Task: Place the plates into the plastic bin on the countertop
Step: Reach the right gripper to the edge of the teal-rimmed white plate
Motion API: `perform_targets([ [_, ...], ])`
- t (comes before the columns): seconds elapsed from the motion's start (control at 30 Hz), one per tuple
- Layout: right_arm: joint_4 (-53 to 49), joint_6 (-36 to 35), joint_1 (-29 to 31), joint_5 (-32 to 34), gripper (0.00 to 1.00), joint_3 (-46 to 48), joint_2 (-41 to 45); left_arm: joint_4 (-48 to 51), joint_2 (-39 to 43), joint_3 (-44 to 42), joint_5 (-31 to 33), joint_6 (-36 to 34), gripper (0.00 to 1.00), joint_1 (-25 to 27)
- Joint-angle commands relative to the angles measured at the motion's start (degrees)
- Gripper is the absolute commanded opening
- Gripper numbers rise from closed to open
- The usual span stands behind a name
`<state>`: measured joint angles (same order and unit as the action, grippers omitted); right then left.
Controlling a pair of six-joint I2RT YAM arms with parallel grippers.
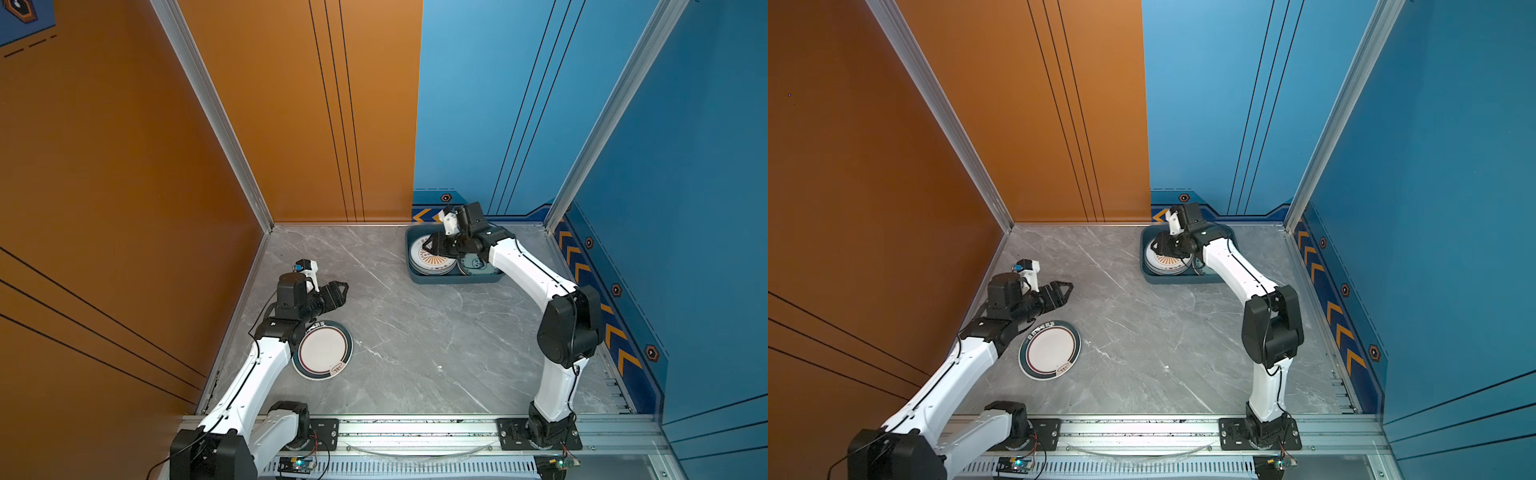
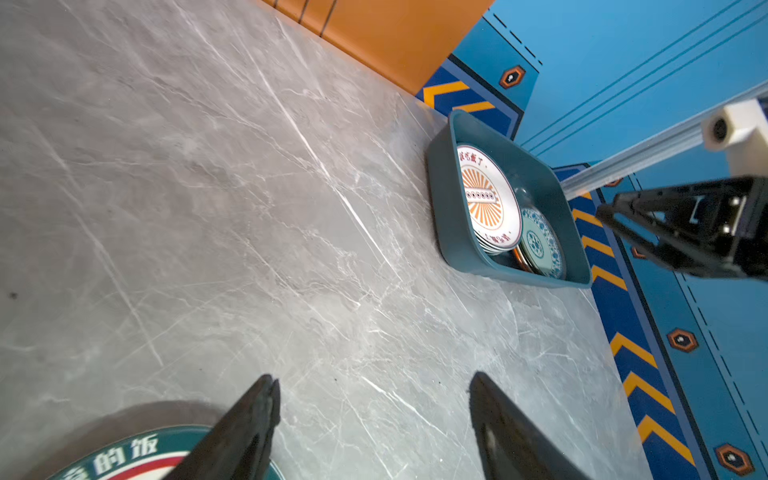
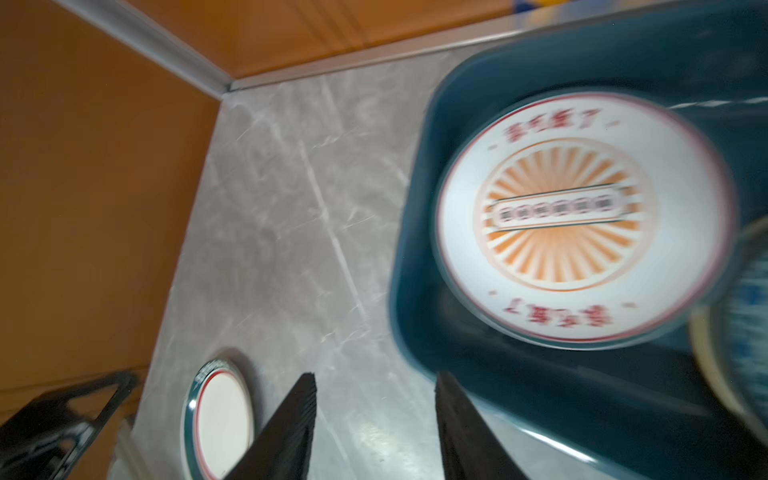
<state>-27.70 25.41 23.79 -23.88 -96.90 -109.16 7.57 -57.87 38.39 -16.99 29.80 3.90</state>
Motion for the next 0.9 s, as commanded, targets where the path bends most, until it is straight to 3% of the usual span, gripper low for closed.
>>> perform_targets([
  [0.0,5.00,4.56,5.17,-9.72,0.49,4.28,-1.97,2.80,1.88,-0.38,1.93,0.22,0.75,-1.96],
  [0.4,17.05,12.83,19.03,-15.52,0.48,6.07,-12.94,6.07,4.52,-1.64,0.09,1.18,0.75,-6.62],
  [0.87,21.52,16.93,25.64,-17.55,0.47,6.11,-21.21,3.85,2.59,-2.23,-1.55,1.91,0.75,-7.57],
])
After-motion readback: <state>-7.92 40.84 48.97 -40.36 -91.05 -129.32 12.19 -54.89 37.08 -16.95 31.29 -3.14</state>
